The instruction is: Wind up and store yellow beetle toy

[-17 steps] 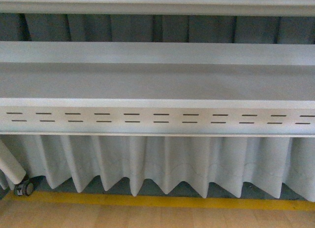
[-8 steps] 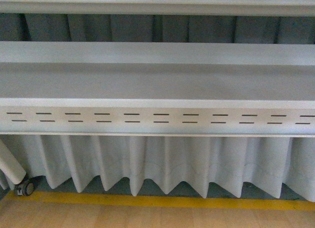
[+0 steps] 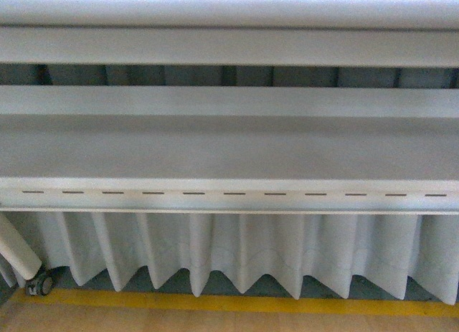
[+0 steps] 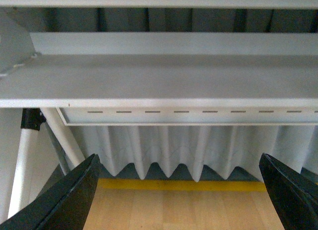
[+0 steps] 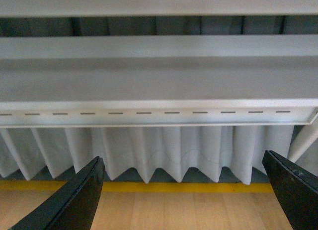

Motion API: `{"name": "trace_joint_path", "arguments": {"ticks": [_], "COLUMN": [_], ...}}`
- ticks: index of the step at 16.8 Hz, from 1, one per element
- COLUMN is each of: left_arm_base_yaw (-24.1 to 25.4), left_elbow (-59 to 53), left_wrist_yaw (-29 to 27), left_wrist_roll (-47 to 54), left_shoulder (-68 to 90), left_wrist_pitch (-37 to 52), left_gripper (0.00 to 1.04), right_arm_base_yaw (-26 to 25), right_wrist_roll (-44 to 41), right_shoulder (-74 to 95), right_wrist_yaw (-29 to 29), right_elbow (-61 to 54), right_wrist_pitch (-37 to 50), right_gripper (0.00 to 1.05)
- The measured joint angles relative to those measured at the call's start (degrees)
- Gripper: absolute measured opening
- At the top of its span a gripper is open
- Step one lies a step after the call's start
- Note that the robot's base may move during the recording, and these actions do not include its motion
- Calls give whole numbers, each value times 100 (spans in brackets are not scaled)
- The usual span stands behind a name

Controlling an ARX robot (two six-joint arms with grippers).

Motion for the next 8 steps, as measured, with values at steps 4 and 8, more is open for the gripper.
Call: {"name": "trace_joint_path", "arguments": {"ticks": [4, 8], "left_arm_base_yaw": [0, 0], "left_elbow": [0, 0], "left_wrist_yaw": [7, 17], "left_wrist_roll": [2, 2], "left_shoulder": [0, 0], "left_wrist_pitch": [9, 13], "left_gripper": [98, 98], "right_arm_base_yaw": [0, 0], "right_wrist_roll": [15, 17], "right_shoulder": [4, 2], "right_wrist_yaw": [-7, 2], "right_elbow": [0, 0], "right_wrist_pitch": [15, 7], "right_gripper": [98, 98]}}
